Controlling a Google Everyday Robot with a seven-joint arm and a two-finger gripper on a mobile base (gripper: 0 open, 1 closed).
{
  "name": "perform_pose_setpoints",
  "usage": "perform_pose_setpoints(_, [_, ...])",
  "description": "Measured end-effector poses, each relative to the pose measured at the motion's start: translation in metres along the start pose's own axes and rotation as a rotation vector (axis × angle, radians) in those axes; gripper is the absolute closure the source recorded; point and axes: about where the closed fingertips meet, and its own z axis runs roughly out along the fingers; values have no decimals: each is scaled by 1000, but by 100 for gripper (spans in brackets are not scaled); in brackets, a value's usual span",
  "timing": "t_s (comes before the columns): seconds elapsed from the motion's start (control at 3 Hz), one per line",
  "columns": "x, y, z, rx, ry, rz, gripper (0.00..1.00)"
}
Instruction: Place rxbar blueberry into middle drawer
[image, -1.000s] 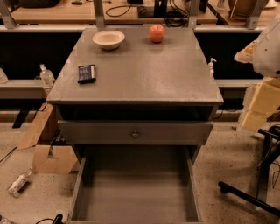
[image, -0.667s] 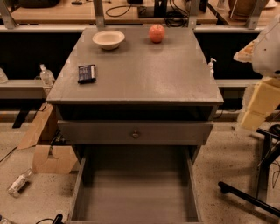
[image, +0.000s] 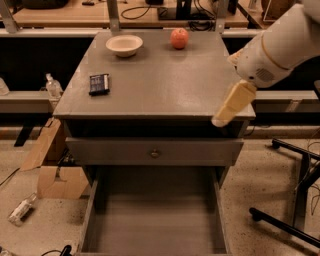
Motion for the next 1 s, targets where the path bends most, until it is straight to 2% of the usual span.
perform_pose_setpoints(0.33, [-50,-58,36,65,-124,141,0])
perform_pose_setpoints(0.67, [-92,-96,47,120,-121,226,0])
perform_pose_setpoints(1.0, [-138,-94,65,96,-132,269,0])
